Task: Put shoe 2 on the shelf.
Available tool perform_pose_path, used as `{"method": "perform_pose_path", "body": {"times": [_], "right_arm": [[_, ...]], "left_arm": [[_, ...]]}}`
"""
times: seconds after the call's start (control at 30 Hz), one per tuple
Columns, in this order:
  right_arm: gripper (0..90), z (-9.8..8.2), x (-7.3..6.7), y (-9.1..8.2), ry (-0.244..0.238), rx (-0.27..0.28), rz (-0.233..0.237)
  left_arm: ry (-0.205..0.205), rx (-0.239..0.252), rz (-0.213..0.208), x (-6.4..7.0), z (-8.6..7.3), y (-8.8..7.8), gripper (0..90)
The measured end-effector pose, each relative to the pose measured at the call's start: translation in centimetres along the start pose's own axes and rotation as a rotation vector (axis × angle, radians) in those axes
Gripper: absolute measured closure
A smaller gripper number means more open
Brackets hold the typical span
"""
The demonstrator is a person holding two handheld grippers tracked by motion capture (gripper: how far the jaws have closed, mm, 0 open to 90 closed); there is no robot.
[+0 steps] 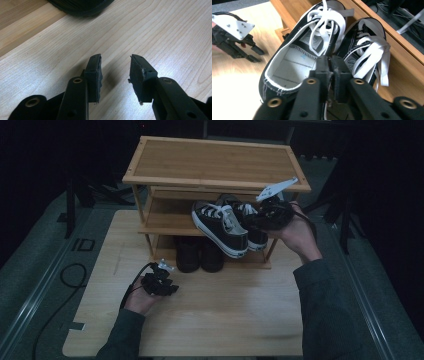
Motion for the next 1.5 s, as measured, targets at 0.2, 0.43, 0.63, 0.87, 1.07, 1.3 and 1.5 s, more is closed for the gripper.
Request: {"method": "perform_pose_path", "body": {"times": [0.2,0.43,0.63,0.87,1.07,1.3,1.5], "right_arm": [[89.9,-0.2,-0.5,-0.5,-0.023,0.006,0.030],[89.9,-0.5,-0.5,-1.1,-0.010,0.018,0.044],[89.9,-0.7,-0.8,-2.0,-0.023,0.023,0.048],[89.8,-1.5,-0.7,-2.9,-0.018,0.028,0.054],[89.6,-2.3,-1.0,-3.5,-0.023,0.028,0.059],[88.7,-3.4,-1.7,-3.6,-0.025,0.027,0.067],[87.8,-4.1,-2.5,-3.4,-0.029,0.024,0.082]], "left_arm": [[0.010,0.015,-0.023,0.6,0.5,-0.4,61.9],[0.020,0.036,-0.026,0.9,0.9,-1.4,61.9],[0.001,0.053,-0.033,0.9,1.5,-2.4,61.9],[0.024,0.062,-0.017,1.3,2.6,-3.1,63.1],[0.043,0.065,-0.005,1.7,3.8,-3.6,64.0],[0.024,0.081,0.006,1.8,5.3,-4.6,64.6],[0.023,0.106,0.001,2.0,6.8,-5.5,66.3]]}}
Point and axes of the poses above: each handheld gripper's, and its own axes: y roughly forward along the jaws, z roughly out of its top, x roughly to its right, the point moved 8 cm from there along y, roughly forward along the jaws, and after that the axes turned 13 degrees about -z, right-handed, at the moved point
